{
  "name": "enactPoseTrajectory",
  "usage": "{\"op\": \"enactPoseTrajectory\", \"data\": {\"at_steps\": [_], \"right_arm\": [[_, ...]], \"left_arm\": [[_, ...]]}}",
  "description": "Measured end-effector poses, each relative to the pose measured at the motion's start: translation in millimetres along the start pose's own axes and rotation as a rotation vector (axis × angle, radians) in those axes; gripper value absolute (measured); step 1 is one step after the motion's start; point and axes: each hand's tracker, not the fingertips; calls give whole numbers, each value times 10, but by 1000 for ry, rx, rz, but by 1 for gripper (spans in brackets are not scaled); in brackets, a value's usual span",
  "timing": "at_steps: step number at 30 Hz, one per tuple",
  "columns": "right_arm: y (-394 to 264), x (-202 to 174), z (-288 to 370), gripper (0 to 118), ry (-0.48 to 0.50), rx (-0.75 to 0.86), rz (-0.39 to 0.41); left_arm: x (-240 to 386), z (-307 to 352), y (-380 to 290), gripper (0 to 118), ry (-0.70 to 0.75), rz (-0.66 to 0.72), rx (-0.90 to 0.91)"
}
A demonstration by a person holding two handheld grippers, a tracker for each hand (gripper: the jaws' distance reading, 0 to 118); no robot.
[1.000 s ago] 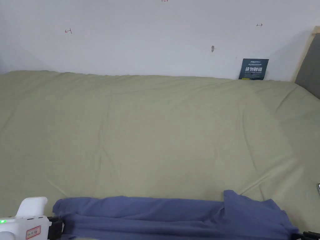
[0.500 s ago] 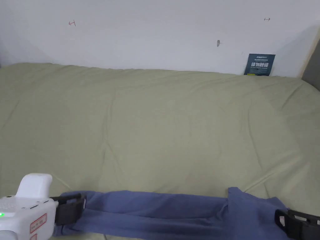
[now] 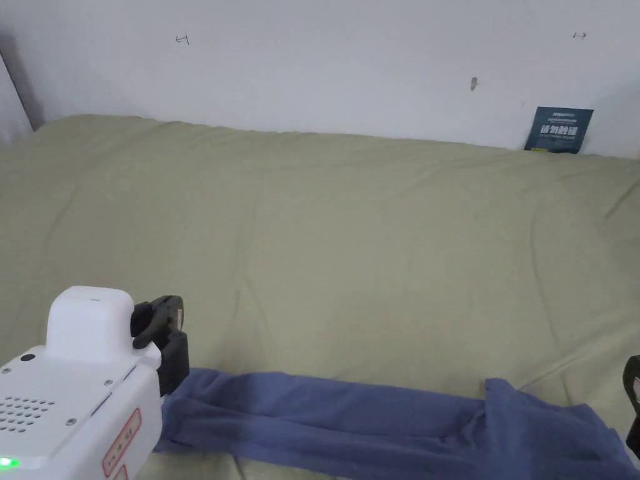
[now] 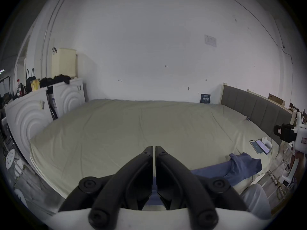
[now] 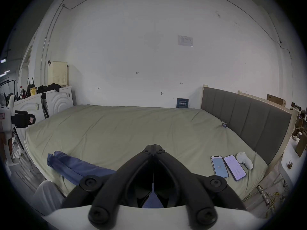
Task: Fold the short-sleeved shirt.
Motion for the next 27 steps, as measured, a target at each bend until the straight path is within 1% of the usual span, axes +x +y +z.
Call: {"op": "enactPoseTrajectory", "data": {"at_steps": [3,4,8,9,11,13,15,18,19,20,21,22,24,27], "right_arm": [[-28,-10,13,1,14,3,-30],[-35,3,14,1,27,2,-53],[-47,-15,-10,1,13,-6,-40],[-48,-5,-14,1,19,-12,-43],[-58,-37,-48,1,12,-22,-27],[-73,-40,-58,1,13,-32,-24],[-91,-67,-78,1,13,-47,-23],[-126,-119,-108,1,11,-70,-9],[-141,-128,-121,1,8,-79,-9],[-153,-127,-136,1,11,-93,-15],[-165,-120,-151,1,19,-107,-27],[-177,-144,-172,1,18,-116,-31],[-205,-159,-187,1,9,-130,-26],[-234,-180,-208,1,1,-148,-20]], "left_arm": [[-32,44,12,0,7,-5,-2],[-41,72,-1,0,12,-2,9],[-123,42,-2,0,10,-14,-9],[-175,17,-9,0,6,6,-24],[-360,-71,-18,0,-38,120,-80],[-537,-230,-63,0,-52,184,-159],[-743,-426,-156,0,-64,234,-250],[-1055,-800,-339,0,-140,361,-457],[-1150,-915,-413,0,-155,422,-464],[-1235,-1044,-470,0,-186,456,-526],[-1211,-1113,-495,0,-198,484,-563],[-1259,-1199,-545,0,-193,456,-581],[-1346,-1350,-622,0,-203,454,-648],[-1462,-1492,-679,0,-232,523,-687]]}}
